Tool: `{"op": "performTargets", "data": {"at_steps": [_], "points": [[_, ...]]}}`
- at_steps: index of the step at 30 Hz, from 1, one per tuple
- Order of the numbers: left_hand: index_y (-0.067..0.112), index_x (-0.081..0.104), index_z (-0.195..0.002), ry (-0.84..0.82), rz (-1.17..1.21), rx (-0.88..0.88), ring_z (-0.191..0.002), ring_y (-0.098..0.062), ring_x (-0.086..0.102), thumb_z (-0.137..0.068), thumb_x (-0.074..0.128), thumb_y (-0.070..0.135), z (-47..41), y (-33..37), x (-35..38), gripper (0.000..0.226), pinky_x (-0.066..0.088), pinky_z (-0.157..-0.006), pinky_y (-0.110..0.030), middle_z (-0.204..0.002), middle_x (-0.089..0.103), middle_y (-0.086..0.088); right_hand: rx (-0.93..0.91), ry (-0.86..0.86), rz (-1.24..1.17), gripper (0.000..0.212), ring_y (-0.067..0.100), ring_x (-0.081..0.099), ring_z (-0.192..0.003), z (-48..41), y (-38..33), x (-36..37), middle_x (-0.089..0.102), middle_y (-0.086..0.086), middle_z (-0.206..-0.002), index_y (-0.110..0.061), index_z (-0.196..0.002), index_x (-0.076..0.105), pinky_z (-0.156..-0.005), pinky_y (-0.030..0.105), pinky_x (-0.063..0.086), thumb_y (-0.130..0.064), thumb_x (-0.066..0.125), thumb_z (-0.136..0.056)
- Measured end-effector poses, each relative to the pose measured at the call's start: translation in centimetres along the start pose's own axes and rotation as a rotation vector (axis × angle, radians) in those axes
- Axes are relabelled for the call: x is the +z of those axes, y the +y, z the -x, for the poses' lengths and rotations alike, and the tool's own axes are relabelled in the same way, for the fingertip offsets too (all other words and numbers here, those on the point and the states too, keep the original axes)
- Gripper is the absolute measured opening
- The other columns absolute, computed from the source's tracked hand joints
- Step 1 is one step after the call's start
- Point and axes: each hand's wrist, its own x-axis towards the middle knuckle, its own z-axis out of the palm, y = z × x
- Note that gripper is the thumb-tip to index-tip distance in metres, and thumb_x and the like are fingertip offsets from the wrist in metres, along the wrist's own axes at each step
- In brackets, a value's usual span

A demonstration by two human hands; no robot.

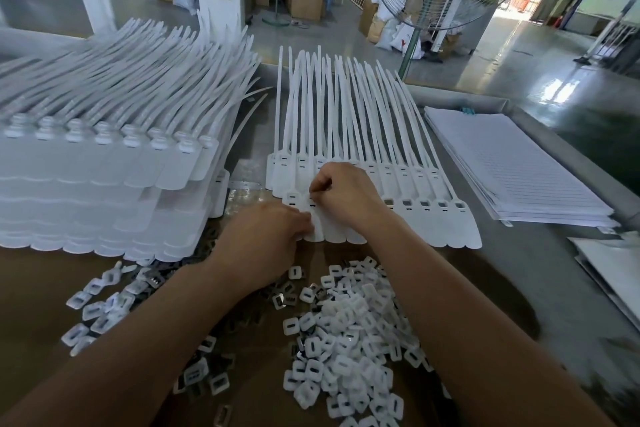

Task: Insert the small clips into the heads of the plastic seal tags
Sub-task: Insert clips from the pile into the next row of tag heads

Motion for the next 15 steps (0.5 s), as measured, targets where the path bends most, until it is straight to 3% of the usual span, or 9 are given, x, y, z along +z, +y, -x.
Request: {"op": "performTargets", "data": {"at_steps": [6, 9, 12, 15], "points": [[0.025, 0.065, -0.110, 0.006, 0.004, 0.002, -0.105, -0.012, 0.056, -0.091, 0.040, 0.013, 0.1, 0.0, 0.0, 0.034, 0.044, -0.092, -0.028, -0.113, 0.065, 0.005, 0.074, 0.025, -0.048, 0.015, 0.013, 0.054, -0.086, -0.2, -0.2, -0.2, 0.055, -0.006, -0.087, -0.020, -0.081, 0.055, -0.073, 0.026, 0.043, -0.008, 0.064, -0.081], [0.024, 0.066, -0.109, 0.005, 0.006, 0.001, -0.104, -0.011, 0.056, -0.091, 0.041, 0.012, 0.1, 0.0, 0.0, 0.033, 0.044, -0.091, -0.027, -0.112, 0.065, 0.006, 0.132, 0.000, -0.037, 0.006, 0.018, 0.059, -0.086, -0.7, -0.6, -0.4, 0.060, -0.001, -0.088, -0.008, -0.083, 0.062, -0.067, 0.031, 0.048, -0.005, 0.064, -0.079], [0.023, 0.067, -0.108, 0.011, 0.019, -0.003, -0.105, -0.011, 0.056, -0.091, 0.040, 0.011, 0.2, 0.1, 0.0, 0.033, 0.041, -0.090, -0.024, -0.112, 0.065, 0.006, 0.204, -0.033, -0.059, 0.011, 0.020, 0.059, -0.086, -1.3, -0.8, -0.4, 0.063, 0.005, -0.093, -0.007, -0.089, 0.064, -0.078, 0.038, 0.053, -0.005, 0.062, -0.079], [0.023, 0.067, -0.107, 0.011, 0.024, -0.008, -0.104, -0.011, 0.057, -0.091, 0.040, 0.011, 0.2, 0.2, 0.0, 0.033, 0.043, -0.089, -0.025, -0.111, 0.066, 0.006, 0.237, -0.060, -0.067, 0.010, 0.019, 0.059, -0.086, -1.4, -0.9, -0.4, 0.064, 0.005, -0.094, -0.007, -0.088, 0.064, -0.080, 0.037, 0.053, -0.005, 0.061, -0.079]]}}
